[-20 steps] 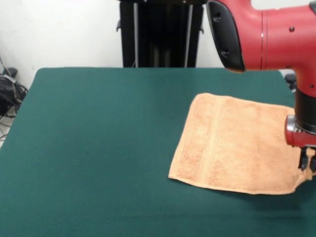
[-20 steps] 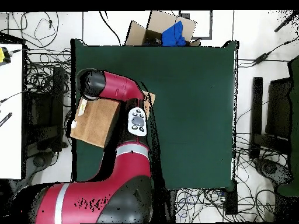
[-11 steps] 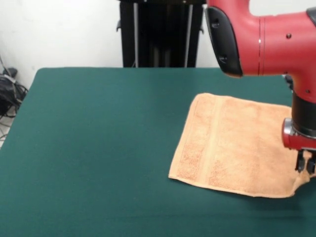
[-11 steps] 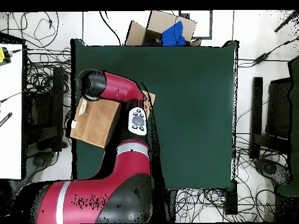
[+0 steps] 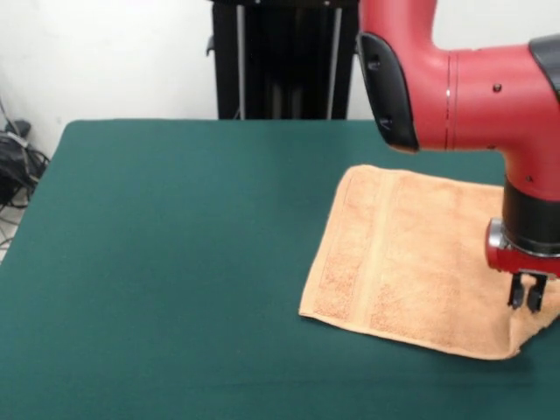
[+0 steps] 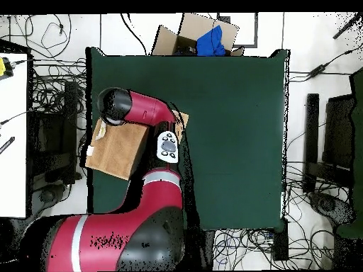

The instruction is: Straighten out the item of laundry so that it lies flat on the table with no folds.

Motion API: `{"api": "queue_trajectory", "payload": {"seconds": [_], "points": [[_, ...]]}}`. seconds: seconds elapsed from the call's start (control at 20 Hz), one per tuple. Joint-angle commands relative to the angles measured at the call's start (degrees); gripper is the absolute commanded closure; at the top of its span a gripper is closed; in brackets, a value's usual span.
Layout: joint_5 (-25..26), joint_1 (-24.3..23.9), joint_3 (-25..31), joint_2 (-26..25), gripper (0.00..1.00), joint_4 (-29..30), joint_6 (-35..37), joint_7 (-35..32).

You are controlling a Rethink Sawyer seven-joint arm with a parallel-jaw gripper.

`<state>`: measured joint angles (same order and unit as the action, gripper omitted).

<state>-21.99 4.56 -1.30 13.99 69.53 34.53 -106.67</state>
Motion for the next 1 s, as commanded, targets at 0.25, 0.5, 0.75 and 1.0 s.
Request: {"api": "queue_trajectory", "payload": {"seconds": [0.25,0.5,0.75,1.0], "points": [[-1.7,2.5,-4.5,-1.3,0.00,0.0,0.0,-18.5],[-2.8,2.0,-3.5,-1.4,0.00,0.9,-1.2,-17.8],[-3.3,2.0,-3.2,-1.2,0.00,1.5,-1.5,-17.4],[-3.4,1.8,-3.0,-1.2,0.00,1.4,-1.1,-16.7]]}}
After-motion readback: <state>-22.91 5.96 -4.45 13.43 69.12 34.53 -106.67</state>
